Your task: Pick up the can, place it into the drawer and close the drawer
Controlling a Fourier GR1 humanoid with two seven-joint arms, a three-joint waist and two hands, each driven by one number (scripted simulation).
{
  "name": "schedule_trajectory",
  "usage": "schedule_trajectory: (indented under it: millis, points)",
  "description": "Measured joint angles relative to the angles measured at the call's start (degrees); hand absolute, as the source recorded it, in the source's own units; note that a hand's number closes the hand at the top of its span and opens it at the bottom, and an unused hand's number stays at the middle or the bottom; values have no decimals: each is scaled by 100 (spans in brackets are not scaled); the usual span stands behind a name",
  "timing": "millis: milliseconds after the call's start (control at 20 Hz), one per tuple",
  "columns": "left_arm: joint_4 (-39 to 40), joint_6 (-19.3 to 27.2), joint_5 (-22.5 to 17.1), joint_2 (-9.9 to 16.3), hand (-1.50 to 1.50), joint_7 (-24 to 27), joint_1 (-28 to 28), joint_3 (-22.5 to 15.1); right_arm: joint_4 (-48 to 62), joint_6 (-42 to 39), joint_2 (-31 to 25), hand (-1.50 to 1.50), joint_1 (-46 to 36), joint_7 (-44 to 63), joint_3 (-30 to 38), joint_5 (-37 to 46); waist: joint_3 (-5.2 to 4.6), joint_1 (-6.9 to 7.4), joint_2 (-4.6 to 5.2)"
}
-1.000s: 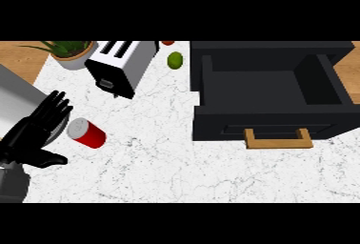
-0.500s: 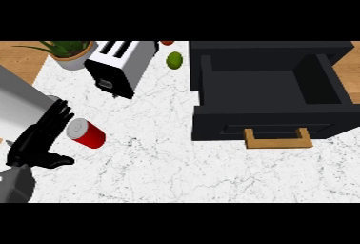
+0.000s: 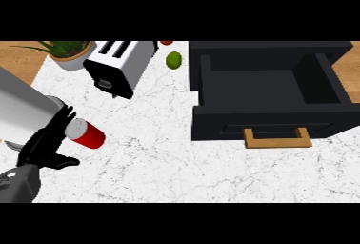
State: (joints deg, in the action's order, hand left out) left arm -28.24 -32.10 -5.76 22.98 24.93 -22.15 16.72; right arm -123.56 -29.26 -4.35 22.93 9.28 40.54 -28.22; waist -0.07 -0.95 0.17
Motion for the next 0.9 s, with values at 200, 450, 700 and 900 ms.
schedule_trajectory:
  millis: [200,450,700,900]
  points:
    - [593,-41,150,10,-150,382,-196,-16,-228,-12,95,-150,68,163,36,-83,-3,-16,6]
    - [1200,43,321,-55,-150,659,-465,-55,-221,-80,120,-150,-14,173,68,-58,-7,-40,17]
    - [1438,-21,222,-97,-150,582,-645,39,-295,-128,204,-150,51,219,57,-92,-5,-34,13]
    - [1601,-152,124,-101,150,513,-802,132,-417,-164,209,-150,167,305,89,-240,-7,-50,16]
